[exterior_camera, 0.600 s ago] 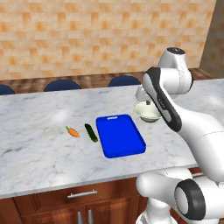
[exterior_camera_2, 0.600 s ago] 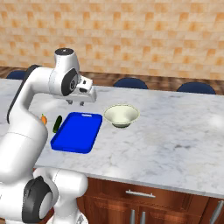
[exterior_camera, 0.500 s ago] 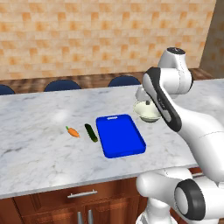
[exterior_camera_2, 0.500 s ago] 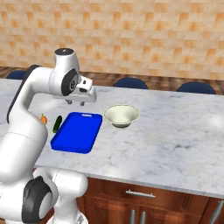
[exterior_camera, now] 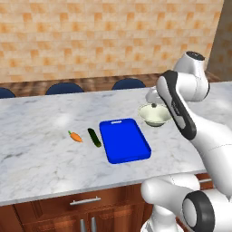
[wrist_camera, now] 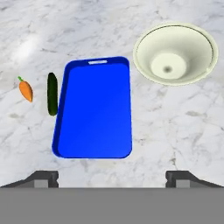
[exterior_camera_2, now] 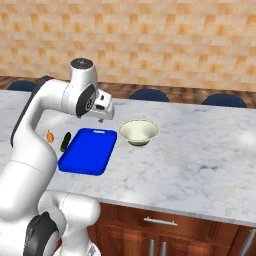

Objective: Place the two vegetables and bowl onto the tray for setting up a vegetable dip station.

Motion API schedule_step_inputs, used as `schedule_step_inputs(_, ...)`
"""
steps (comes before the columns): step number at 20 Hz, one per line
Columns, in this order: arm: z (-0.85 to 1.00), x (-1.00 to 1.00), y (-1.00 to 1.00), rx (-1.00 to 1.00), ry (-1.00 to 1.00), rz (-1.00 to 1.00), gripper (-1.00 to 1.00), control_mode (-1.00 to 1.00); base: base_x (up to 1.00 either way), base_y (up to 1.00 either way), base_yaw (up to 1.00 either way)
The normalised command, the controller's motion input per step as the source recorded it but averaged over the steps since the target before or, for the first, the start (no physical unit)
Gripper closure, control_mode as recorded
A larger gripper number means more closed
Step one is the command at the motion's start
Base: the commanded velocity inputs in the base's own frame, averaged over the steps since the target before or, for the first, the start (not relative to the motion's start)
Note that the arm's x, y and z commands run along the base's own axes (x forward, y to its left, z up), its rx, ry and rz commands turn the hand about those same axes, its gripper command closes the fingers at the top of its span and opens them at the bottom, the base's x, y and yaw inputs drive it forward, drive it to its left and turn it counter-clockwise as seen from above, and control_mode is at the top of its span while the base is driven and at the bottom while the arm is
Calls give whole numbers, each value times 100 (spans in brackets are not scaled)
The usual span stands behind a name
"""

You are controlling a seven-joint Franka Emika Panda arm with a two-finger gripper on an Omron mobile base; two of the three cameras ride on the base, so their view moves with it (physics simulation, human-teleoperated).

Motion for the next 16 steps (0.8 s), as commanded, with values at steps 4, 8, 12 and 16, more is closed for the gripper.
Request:
schedule_step_inputs(4,-6,-4,-40,21,-7,-13,-100,-100,0,0,0)
schedule_step_inputs(8,-14,3,-39,11,0,-21,-100,-100,0,0,0)
schedule_step_inputs(12,-17,14,-40,14,2,-30,-100,-100,0,0,0)
schedule_step_inputs(16,-15,17,-39,17,3,-31,-100,-100,0,0,0)
